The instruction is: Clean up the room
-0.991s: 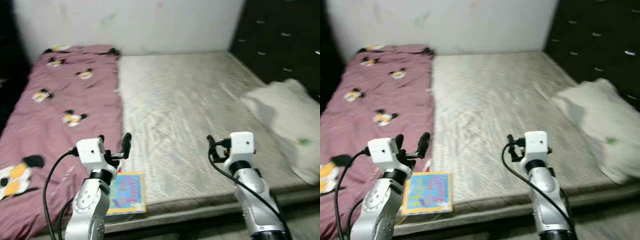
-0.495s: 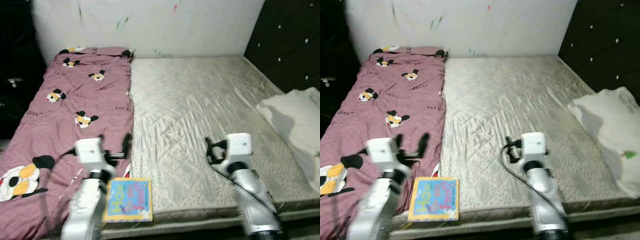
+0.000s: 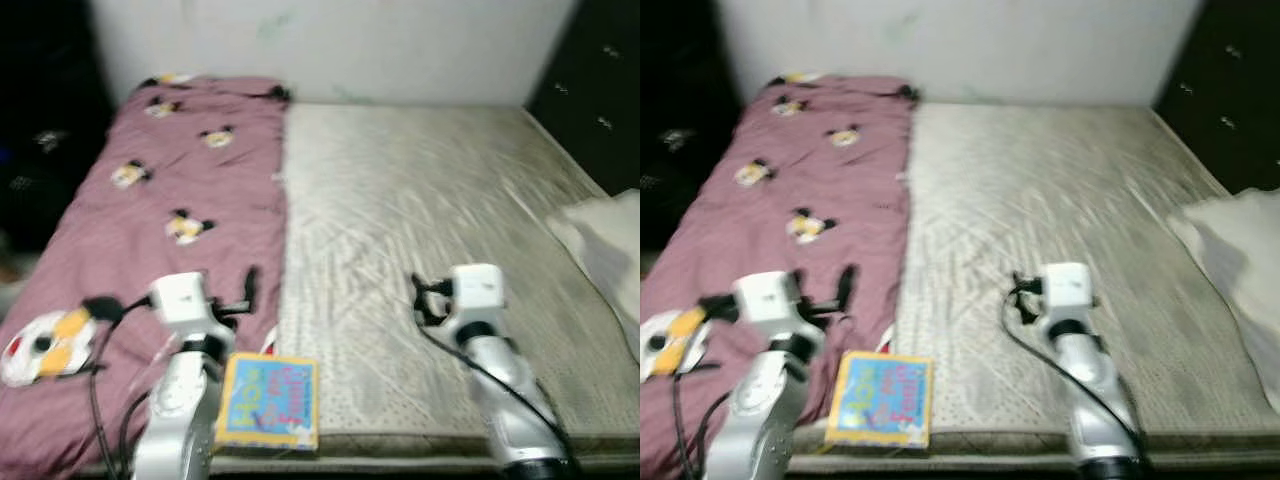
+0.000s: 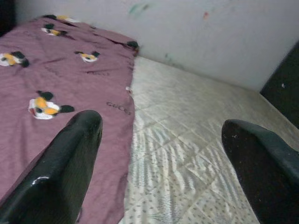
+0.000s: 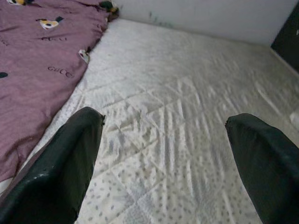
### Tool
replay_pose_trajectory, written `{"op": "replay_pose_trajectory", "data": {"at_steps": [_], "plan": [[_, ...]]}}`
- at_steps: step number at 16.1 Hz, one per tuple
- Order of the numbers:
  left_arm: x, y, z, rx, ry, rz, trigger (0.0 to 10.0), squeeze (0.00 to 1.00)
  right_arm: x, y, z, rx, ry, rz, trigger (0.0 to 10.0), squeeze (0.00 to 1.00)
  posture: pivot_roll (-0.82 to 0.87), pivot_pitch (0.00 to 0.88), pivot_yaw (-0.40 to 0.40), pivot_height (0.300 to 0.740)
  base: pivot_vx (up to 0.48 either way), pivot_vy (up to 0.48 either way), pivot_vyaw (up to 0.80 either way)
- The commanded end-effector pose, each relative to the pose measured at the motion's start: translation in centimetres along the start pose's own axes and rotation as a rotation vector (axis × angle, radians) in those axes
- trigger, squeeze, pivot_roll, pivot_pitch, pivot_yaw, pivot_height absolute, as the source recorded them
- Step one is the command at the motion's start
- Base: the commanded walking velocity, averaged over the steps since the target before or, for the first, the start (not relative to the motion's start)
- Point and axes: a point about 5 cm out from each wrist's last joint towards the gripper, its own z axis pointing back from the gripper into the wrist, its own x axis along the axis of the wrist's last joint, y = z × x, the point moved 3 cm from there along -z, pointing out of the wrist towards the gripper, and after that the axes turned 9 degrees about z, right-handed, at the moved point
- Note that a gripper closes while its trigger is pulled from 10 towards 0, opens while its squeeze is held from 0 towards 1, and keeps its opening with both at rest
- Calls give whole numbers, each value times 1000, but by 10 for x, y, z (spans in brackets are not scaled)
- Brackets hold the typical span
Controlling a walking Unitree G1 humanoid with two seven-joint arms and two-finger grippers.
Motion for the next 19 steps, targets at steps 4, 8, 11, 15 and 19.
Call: {"op": "replay_pose_trajectory", "data": {"at_steps": [4,8,11,15,19], "plan": [[1,9,2,25,6,2,10000,0,5,10,-3,27,-10,-5,10000,0,13,28,-2,740,0,480,-172],[1,8,2,25,8,1,10000,0,5,10,-3,28,-11,-4,10000,0,13,29,-1,740,0,480,-400],[0,9,2,32,15,2,10000,0,4,11,-3,30,-9,1,10000,0,12,31,-3,740,0,480,0],[1,7,1,19,1,-8,10000,0,3,11,-3,32,-6,4,10000,0,12,31,-3,740,0,213,0],[2,6,1,15,0,-7,10000,0,4,12,-3,34,-16,-8,10000,0,10,32,-2,740,0,0,0]]}}
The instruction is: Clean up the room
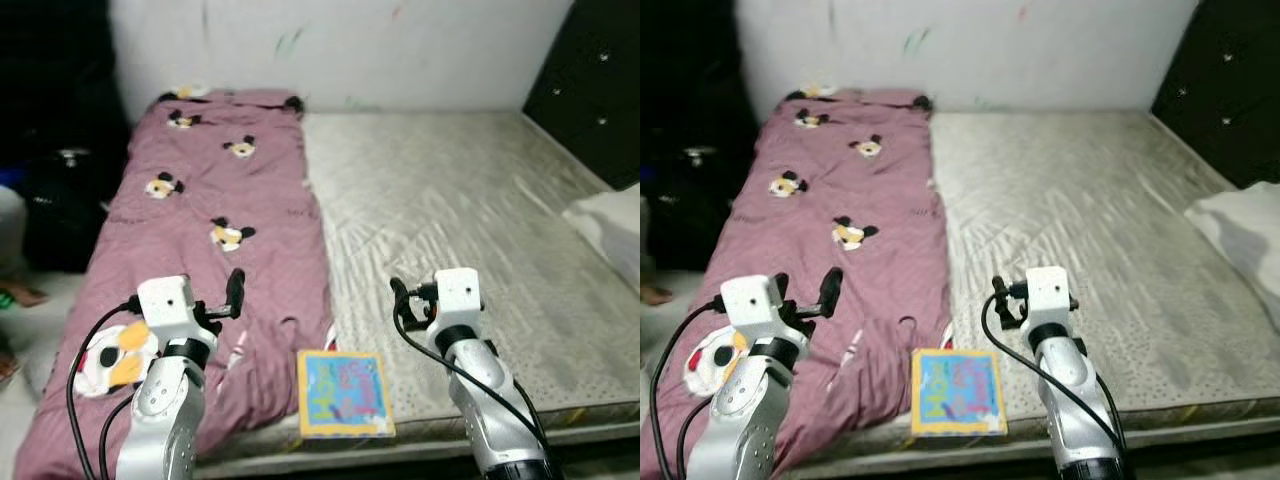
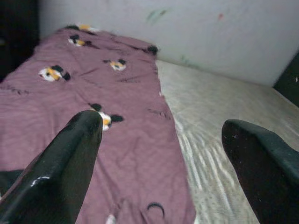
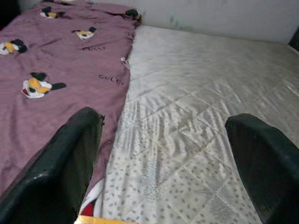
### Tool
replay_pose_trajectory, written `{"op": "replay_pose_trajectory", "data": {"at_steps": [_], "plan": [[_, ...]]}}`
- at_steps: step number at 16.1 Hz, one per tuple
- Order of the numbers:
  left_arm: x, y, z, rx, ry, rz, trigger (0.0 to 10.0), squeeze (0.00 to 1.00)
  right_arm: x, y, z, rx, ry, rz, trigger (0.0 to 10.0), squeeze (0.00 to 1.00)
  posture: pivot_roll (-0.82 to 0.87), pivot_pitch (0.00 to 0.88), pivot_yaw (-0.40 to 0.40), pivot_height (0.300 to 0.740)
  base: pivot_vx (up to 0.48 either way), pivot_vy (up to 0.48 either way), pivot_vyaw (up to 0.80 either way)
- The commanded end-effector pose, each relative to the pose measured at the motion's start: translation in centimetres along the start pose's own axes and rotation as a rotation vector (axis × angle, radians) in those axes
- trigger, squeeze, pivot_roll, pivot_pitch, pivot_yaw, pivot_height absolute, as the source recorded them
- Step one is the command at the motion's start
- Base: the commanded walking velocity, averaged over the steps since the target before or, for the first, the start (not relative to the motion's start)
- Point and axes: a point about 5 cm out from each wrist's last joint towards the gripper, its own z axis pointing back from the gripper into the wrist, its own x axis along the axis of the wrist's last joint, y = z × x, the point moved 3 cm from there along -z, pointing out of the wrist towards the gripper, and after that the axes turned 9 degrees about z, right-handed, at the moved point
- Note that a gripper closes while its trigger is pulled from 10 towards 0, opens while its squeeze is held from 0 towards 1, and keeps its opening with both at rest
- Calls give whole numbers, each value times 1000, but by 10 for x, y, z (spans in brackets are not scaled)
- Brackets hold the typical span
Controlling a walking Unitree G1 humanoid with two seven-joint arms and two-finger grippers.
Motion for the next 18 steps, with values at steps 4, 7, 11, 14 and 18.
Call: {"op": "replay_pose_trajectory", "data": {"at_steps": [4,7,11,14,18], "plan": [[-1,-6,-1,-11,2,3,10000,0,-2,-8,2,-23,4,2,10000,0,11,32,-2,740,0,0,0],[0,-4,-1,5,-3,0,10000,0,-3,-8,2,-25,13,-3,10000,0,11,32,-2,740,0,0,0],[-1,-3,-2,15,2,-4,10000,0,-4,-8,1,-27,15,2,10000,0,12,32,-1,740,0,0,-364],[-1,-4,-2,15,2,-4,10000,0,-4,-8,1,-26,14,6,10000,0,13,26,-3,740,0,137,0],[-2,-4,-4,12,4,-11,10000,0,-3,-8,-1,-23,12,11,10000,0,14,21,-4,740,0,223,0]]}}
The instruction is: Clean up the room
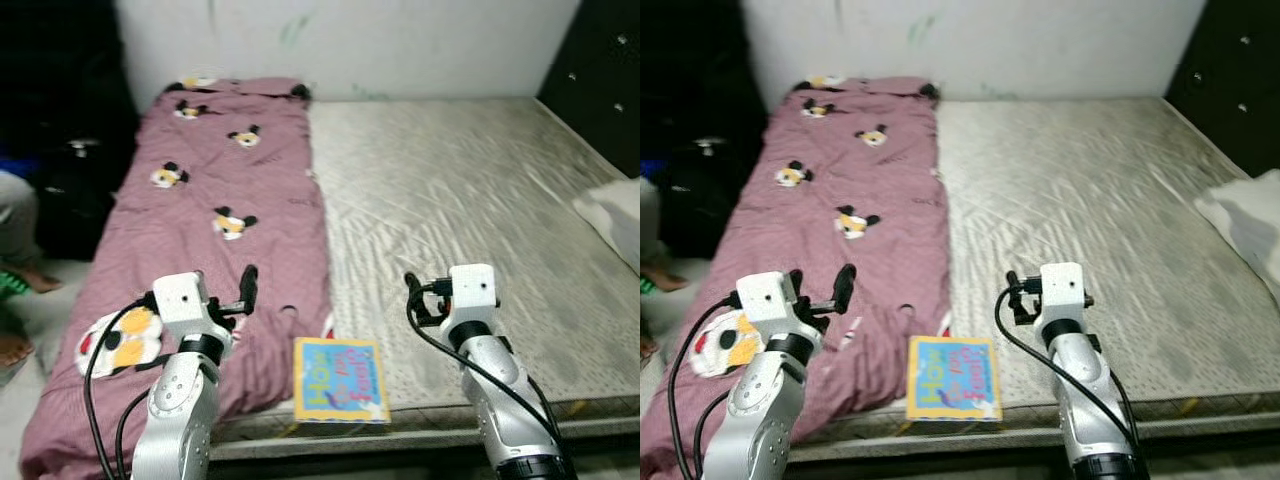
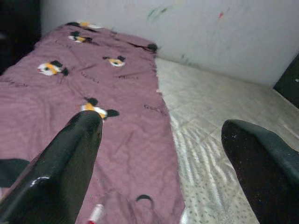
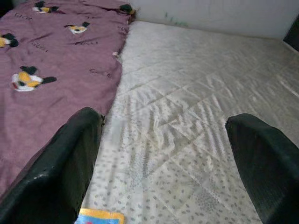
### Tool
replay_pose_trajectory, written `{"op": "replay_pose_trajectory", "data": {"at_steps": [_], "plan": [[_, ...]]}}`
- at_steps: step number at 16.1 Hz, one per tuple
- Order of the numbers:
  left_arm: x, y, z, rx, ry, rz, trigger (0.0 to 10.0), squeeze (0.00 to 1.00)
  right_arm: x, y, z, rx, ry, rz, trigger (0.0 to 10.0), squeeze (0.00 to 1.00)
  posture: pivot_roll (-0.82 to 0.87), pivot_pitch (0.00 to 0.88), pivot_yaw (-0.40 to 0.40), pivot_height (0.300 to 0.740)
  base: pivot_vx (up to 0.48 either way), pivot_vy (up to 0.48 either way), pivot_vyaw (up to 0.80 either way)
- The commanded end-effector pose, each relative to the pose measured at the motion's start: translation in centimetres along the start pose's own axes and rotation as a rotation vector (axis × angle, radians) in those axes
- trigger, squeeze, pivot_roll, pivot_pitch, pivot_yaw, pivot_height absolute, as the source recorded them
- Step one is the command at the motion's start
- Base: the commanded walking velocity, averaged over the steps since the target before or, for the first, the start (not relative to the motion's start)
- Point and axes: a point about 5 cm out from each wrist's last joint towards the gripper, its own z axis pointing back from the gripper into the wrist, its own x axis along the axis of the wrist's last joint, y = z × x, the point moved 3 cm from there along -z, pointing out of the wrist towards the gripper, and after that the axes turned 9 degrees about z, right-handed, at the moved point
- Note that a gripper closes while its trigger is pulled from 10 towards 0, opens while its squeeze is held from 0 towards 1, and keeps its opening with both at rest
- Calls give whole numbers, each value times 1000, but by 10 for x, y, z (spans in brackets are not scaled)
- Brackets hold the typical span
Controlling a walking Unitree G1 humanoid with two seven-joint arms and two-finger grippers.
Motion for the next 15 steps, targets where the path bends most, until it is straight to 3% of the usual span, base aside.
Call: {"op": "replay_pose_trajectory", "data": {"at_steps": [1,9,11,12,15], "plan": [[0,3,-1,16,1,-14,10000,0,2,2,-2,5,-6,4,10000,0,15,17,-3,740,0,0,0],[0,7,1,34,4,-23,10000,0,2,3,-4,14,-8,13,10000,0,35,22,-22,740,0,0,0],[0,20,9,64,-11,-49,10000,0,4,6,-7,26,-16,19,10000,0,25,9,-11,740,0,0,0],[7,28,13,87,-49,-77,10000,0,5,0,-8,-2,-19,14,10000,0,27,3,-2,740,0,0,0],[12,37,20,95,-56,-120,10000,0,5,-1,-3,-13,-22,14,10000,0,13,26,19,740,0,0,0]]}}
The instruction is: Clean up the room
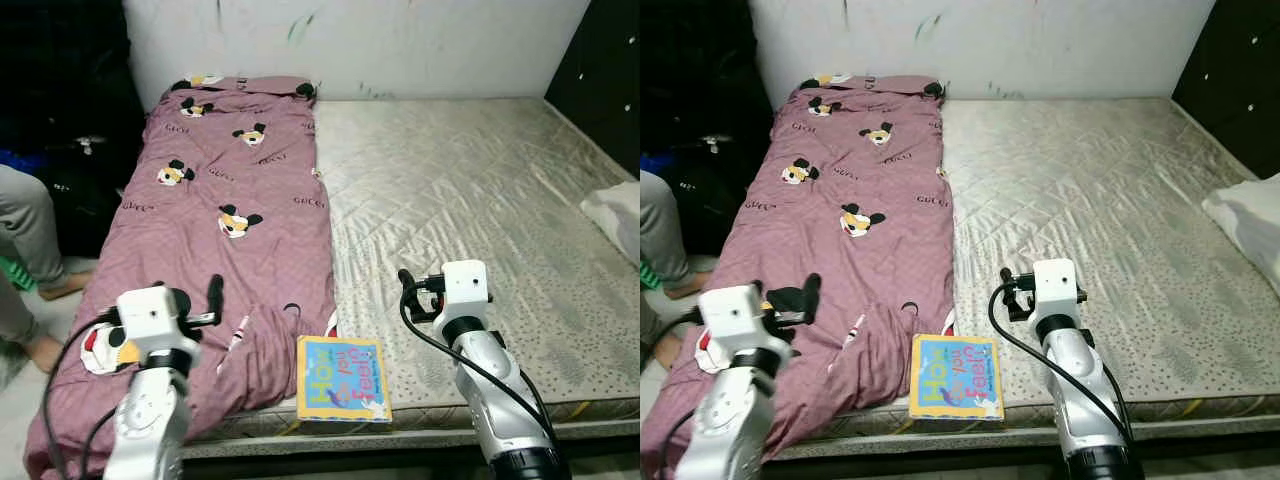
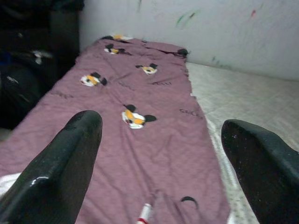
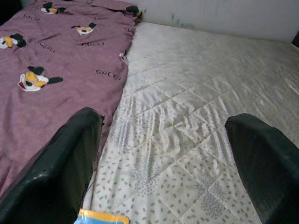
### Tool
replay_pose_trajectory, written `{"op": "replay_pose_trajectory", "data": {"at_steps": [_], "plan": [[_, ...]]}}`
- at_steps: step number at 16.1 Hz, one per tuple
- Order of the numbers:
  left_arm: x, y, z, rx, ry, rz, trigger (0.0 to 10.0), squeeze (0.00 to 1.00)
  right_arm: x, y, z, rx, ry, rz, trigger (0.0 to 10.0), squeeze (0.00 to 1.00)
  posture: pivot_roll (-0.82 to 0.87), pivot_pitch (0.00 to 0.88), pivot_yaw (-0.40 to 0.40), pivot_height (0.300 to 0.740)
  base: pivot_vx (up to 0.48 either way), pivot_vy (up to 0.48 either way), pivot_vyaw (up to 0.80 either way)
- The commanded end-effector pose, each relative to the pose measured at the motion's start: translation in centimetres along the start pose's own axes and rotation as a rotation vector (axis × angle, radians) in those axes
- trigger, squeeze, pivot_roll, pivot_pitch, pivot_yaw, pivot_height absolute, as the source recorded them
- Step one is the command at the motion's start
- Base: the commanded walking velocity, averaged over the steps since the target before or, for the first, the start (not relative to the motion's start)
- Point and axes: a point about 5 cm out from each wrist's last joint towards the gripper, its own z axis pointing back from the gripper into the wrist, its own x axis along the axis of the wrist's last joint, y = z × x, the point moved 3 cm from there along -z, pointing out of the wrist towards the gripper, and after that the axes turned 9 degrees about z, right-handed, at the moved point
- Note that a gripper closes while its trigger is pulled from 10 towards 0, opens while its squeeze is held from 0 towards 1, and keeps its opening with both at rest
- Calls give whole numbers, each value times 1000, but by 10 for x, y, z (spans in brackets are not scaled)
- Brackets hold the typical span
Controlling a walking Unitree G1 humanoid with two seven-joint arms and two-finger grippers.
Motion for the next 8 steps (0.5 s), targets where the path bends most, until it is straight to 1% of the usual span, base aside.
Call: {"op": "replay_pose_trajectory", "data": {"at_steps": [1,2,4,5,6,7,8], "plan": [[-3,1,3,-19,-1,-48,10000,0,-5,-3,5,-24,10,0,10000,0,14,26,8,740,0,0,0],[-3,1,2,-13,-8,-62,10000,0,-5,-2,6,-26,14,-2,10000,0,14,27,1,740,0,0,0],[-3,0,0,25,4,-56,10000,0,-1,1,6,5,-4,4,10000,0,20,37,-5,740,0,0,0],[-4,-4,1,-5,11,-35,10000,0,0,2,3,18,-13,7,10000,0,25,46,-6,740,0,0,0],[-4,-4,4,-34,8,-34,10000,0,0,-1,1,1,-6,-18,10000,0,27,50,-6,740,0,0,0],[-6,1,7,-7,16,-33,10000,0,0,-1,1,-5,-4,-25,10000,0,32,61,-4,740,0,0,0],[-5,2,8,2,16,-34,10000,0,0,0,1,-3,-6,-24,10000,0,37,71,-2,740,0,0,0]]}}
